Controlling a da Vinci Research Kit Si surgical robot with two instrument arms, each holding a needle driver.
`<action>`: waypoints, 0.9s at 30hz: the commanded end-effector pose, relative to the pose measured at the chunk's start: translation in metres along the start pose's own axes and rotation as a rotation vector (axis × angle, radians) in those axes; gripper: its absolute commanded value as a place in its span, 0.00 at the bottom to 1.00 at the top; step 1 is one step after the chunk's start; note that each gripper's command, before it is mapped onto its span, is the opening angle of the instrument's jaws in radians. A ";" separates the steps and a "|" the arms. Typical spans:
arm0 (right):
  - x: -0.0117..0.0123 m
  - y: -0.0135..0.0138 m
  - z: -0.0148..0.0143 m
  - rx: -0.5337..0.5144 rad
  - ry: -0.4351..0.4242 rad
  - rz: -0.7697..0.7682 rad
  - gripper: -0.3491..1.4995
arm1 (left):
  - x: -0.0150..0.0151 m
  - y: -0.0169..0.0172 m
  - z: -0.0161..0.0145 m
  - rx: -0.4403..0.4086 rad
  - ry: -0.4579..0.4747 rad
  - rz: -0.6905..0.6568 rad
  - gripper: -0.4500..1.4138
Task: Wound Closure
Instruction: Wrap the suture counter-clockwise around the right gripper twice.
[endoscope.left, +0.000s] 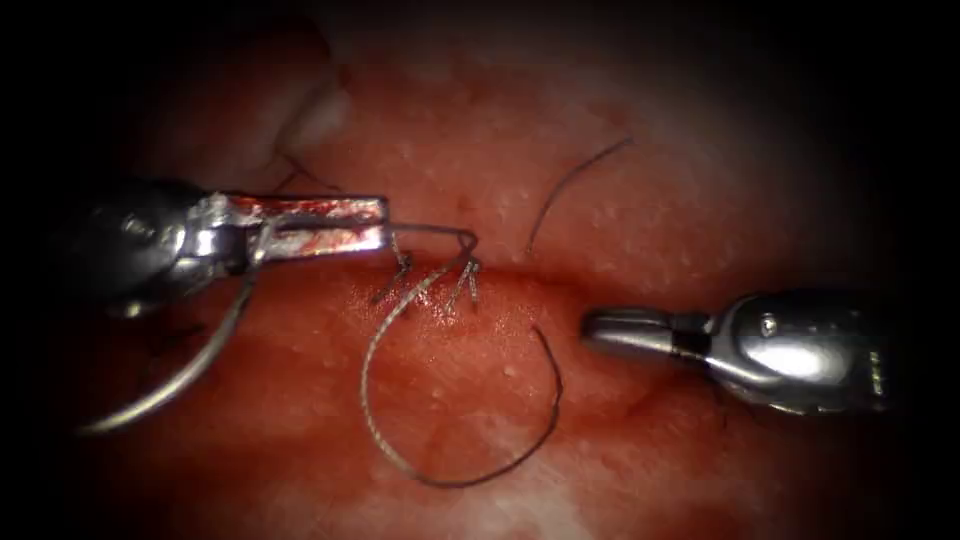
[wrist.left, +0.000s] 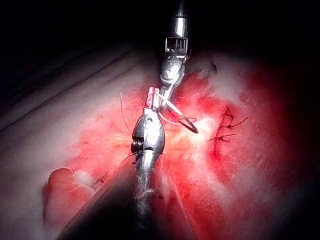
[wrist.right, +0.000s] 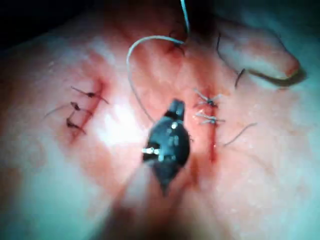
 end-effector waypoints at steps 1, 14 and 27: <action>0.0002 -0.0001 0.0024 -0.002 0.011 -0.009 0.00 | -0.0005 0.0000 0.0007 -0.010 0.012 -0.007 0.00; -0.0012 0.0010 0.0123 0.008 0.025 -0.069 0.00 | -0.0010 -0.0027 0.0019 -0.052 0.094 -0.059 0.00; -0.0012 0.0003 0.0114 0.018 0.147 -0.041 0.00 | -0.0127 -0.0056 0.0010 -0.033 -0.033 0.027 0.00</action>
